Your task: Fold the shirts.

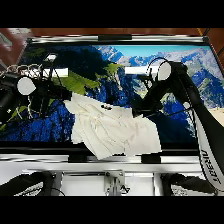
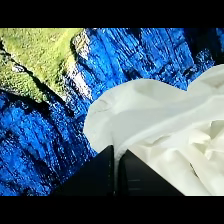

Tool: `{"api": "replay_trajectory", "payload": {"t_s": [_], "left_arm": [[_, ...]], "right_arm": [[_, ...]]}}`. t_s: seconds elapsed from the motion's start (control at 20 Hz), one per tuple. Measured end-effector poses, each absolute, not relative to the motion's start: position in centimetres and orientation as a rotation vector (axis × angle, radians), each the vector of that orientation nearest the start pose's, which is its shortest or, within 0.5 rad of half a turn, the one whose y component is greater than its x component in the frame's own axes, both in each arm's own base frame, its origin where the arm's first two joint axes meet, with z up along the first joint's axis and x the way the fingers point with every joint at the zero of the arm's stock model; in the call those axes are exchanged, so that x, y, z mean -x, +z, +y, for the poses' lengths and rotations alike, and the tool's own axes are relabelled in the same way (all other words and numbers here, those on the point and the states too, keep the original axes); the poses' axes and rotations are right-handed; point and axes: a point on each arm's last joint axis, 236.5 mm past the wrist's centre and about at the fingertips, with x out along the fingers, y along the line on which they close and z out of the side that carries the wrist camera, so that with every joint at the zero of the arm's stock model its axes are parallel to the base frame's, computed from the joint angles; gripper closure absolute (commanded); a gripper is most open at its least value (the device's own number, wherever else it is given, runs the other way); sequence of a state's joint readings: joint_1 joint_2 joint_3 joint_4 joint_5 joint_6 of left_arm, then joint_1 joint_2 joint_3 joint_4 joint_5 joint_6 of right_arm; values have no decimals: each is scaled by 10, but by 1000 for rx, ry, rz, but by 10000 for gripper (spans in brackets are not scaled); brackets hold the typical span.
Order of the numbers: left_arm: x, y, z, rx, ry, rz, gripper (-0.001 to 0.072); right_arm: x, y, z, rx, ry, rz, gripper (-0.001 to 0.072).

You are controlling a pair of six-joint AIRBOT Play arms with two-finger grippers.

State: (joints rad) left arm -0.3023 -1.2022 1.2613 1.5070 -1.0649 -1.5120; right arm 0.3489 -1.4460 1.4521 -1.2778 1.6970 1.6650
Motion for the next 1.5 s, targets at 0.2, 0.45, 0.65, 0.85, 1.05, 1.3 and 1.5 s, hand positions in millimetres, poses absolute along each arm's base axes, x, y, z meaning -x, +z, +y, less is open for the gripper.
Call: {"api": "replay_trajectory", "payload": {"t_s": [0.2,0.45,0.65,0.85,1.05,1.3,1.5], "left_arm": [[-400,89,-138,-163,-349,986,646],[-401,89,-139,-169,-353,980,646],[-401,90,-139,-178,-357,978,646],[-403,95,-139,-192,-366,966,646],[-410,148,-142,-190,-373,874,647],[-401,335,-141,-141,-378,466,646],[-347,471,-124,-48,-367,134,646]], "right_arm": [[-261,-2,176,165,381,1751,87],[-261,-46,189,183,355,1702,101],[-270,-67,188,161,296,1694,624],[-300,-38,185,201,284,1563,624],[-362,74,178,232,254,1204,624],[-395,291,179,101,296,604,625],[-367,408,182,-32,393,305,624]]}}
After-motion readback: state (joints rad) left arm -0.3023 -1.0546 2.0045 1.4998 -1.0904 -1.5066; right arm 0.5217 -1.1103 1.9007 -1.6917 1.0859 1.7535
